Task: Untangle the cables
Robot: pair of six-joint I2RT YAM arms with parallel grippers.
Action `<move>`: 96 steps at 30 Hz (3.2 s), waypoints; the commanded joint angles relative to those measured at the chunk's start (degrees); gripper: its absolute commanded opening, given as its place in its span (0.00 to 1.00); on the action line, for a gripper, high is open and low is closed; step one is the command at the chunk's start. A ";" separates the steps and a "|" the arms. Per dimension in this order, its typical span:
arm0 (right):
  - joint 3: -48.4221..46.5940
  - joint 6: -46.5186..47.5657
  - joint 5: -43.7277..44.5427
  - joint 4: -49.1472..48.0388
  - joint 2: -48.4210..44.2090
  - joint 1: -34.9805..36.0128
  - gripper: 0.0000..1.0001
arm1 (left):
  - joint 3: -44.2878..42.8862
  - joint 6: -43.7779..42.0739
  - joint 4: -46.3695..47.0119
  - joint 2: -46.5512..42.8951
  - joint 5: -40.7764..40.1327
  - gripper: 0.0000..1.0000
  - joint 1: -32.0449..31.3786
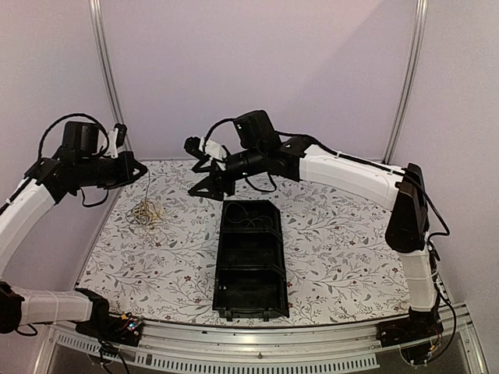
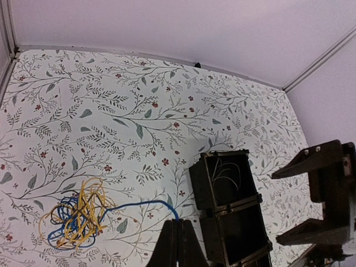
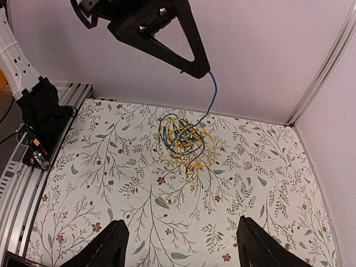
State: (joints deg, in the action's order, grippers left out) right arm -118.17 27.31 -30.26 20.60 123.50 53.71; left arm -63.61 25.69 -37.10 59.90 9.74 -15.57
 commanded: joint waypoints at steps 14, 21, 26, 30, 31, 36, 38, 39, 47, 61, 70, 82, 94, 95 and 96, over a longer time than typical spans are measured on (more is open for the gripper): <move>-16.84 -21.23 3.11 -20.05 20.75 4.23 0.52 | -7.18 -3.46 -4.16 -3.00 9.50 0.00 -0.13; -18.49 -23.36 0.85 -25.26 25.76 5.00 0.22 | -17.81 -2.95 -6.50 -1.30 14.31 0.00 -0.83; -20.43 -23.92 0.41 -24.70 27.23 5.79 0.20 | -24.14 -2.92 -7.46 0.30 14.25 0.00 -1.39; -20.40 -22.51 -2.31 -19.34 24.93 5.79 0.39 | -22.61 -3.59 -7.68 -0.01 10.43 0.00 -1.39; -20.20 -21.49 -3.13 -17.52 23.46 5.71 0.41 | -21.96 -3.63 -7.60 -0.04 9.87 0.00 -1.39; -16.30 -14.25 -6.26 -8.41 16.23 5.70 0.51 | -17.70 -2.62 -4.84 -1.54 10.28 0.00 -1.47; -14.26 -11.68 -6.33 -5.48 13.20 5.70 0.54 | -15.89 -2.25 -3.37 -2.39 10.41 0.00 -1.46; -13.24 -10.47 -5.92 -4.31 12.38 5.70 0.55 | -15.12 -2.20 -2.88 -2.68 10.48 0.00 -1.46; -6.46 -5.31 -2.86 -0.77 7.51 4.71 0.57 | -10.86 -2.79 -1.32 -3.56 11.10 0.00 -1.50; -13.33 -14.57 3.96 -8.62 11.84 4.81 0.71 | -9.25 -2.09 1.34 -2.90 14.49 0.00 -1.74; -14.99 -18.30 -0.78 -12.90 14.99 5.39 0.74 | -8.82 -0.08 2.39 -3.27 16.15 0.00 -2.67; -17.13 -29.68 -1.84 -19.55 21.01 5.98 0.12 | -20.57 1.60 0.34 -2.32 15.69 0.00 -3.95; -15.28 -30.73 -1.14 -22.64 27.64 6.12 0.18 | -58.32 4.32 0.51 7.51 11.82 0.00 -4.07; -15.22 -30.54 -0.81 -22.70 28.02 6.06 0.19 | -59.49 4.65 1.05 7.92 11.66 0.00 -4.05; -15.16 -30.16 -0.35 -22.71 28.28 6.11 0.19 | -60.56 4.92 1.85 8.22 11.59 0.00 -4.10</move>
State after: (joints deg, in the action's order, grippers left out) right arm -133.97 -3.03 -32.05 -2.74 148.92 59.59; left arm -119.39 28.47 -40.71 66.37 22.02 -19.03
